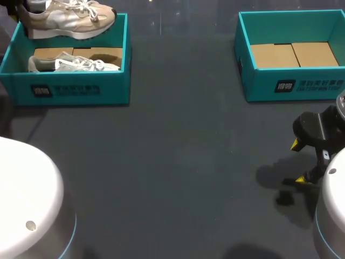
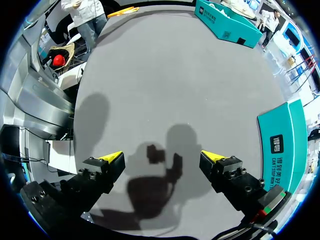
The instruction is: Take the shoe out of the shoebox, open the shoe tongue, remove and reinsert the insole, then place the shoe into the shoebox
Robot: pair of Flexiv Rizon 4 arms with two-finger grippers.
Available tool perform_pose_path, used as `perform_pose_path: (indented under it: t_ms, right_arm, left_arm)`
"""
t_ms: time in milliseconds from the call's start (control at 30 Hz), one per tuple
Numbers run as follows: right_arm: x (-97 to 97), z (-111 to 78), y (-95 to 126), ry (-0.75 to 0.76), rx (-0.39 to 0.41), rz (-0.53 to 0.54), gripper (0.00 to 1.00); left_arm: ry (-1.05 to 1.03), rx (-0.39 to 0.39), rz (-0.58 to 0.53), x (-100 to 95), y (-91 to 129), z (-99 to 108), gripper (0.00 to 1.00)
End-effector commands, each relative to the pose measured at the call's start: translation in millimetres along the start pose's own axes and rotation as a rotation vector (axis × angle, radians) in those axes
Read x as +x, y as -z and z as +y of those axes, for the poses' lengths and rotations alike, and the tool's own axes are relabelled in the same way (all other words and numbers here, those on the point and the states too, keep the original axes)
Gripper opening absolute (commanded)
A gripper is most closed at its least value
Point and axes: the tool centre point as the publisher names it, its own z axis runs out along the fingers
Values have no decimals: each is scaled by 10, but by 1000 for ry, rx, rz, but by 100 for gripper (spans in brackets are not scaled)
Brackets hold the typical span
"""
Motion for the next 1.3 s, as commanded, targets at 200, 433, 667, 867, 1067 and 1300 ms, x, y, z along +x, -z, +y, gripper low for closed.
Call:
perform_pose_path:
  t_ms: [200,433,667,867,1067,1300]
  right_arm:
    - [25,-7,5,1,1,-4,100]
    - [25,-7,5,1,1,-4,100]
    - [25,-7,5,1,1,-4,100]
    - [25,-7,5,1,1,-4,100]
    - [25,-7,5,1,1,-4,100]
    - [25,-7,5,1,1,-4,100]
  left_arm:
    - [2,21,10,15,-152,58,0]
    - [0,28,17,59,-240,57,0]
    - [-5,32,18,87,-309,52,0]
    - [-16,46,30,66,-415,56,0]
    - [-15,58,49,6,-520,65,0]
    - [-1,71,60,-36,-613,113,0]
